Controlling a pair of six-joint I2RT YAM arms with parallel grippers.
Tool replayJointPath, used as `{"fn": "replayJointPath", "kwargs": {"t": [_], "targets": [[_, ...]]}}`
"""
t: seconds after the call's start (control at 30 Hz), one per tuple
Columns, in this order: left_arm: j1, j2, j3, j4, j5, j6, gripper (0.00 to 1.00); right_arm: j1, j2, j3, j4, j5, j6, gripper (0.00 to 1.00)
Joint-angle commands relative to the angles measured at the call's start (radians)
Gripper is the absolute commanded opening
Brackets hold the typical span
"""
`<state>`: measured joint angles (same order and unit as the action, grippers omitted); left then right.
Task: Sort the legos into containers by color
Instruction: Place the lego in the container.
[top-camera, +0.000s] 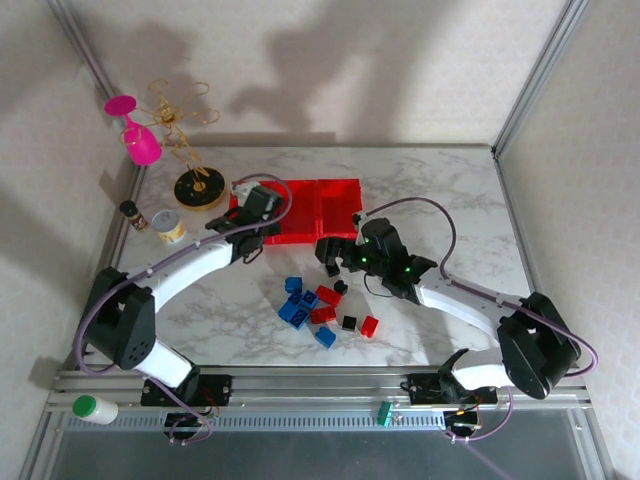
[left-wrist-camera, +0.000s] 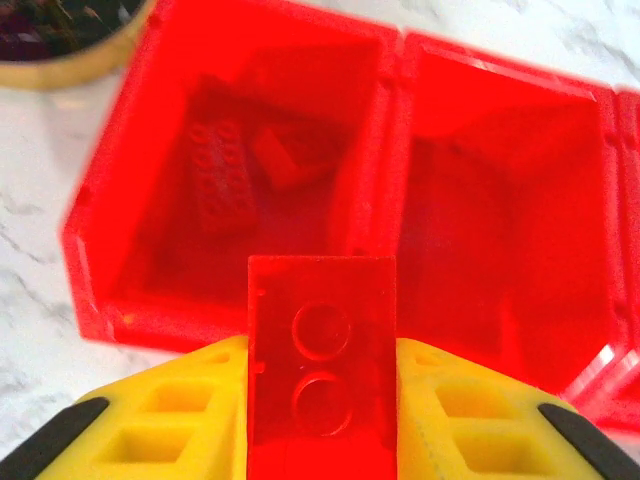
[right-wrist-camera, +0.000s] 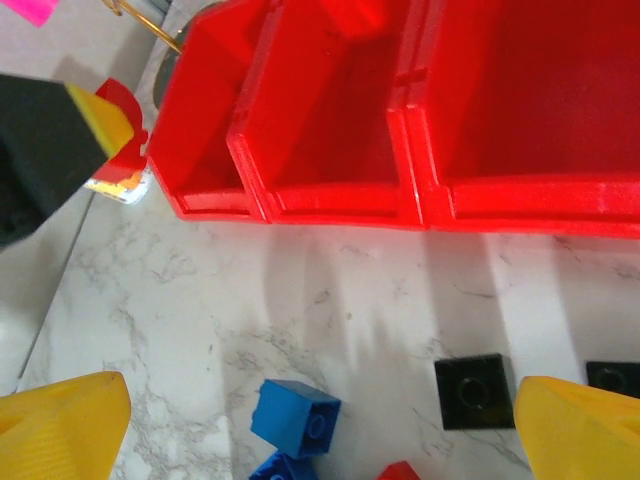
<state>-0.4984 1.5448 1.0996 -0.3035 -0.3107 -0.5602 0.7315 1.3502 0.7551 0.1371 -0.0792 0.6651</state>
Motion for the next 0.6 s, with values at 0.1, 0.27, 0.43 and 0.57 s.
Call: {"fn": "replayJointPath", "kwargs": {"t": [0.1, 0.27, 0.43, 0.57], "targets": [[0.114, 0.14, 0.1, 0.053, 0.053, 0.07, 0.31, 0.007, 0.044, 0.049, 0.056, 0.018, -0.014, 0.99], [0.17, 0.255, 0.196, 0.079, 0.094, 0.102, 0.32, 0.007, 0.056, 0.055, 0.058, 0.027, -0.016, 0.99], [0.205, 0.323, 0.266, 0.056, 0.117, 0.105, 0.39, 0.006, 0.045, 0.053, 0.05, 0.039, -0.02, 0.99], [0.205, 0.321, 0.276, 0.045, 0.123, 0.117, 0.42, 0.005, 0.025, 0.052, 0.032, 0.06, -0.03, 0.99]]}}
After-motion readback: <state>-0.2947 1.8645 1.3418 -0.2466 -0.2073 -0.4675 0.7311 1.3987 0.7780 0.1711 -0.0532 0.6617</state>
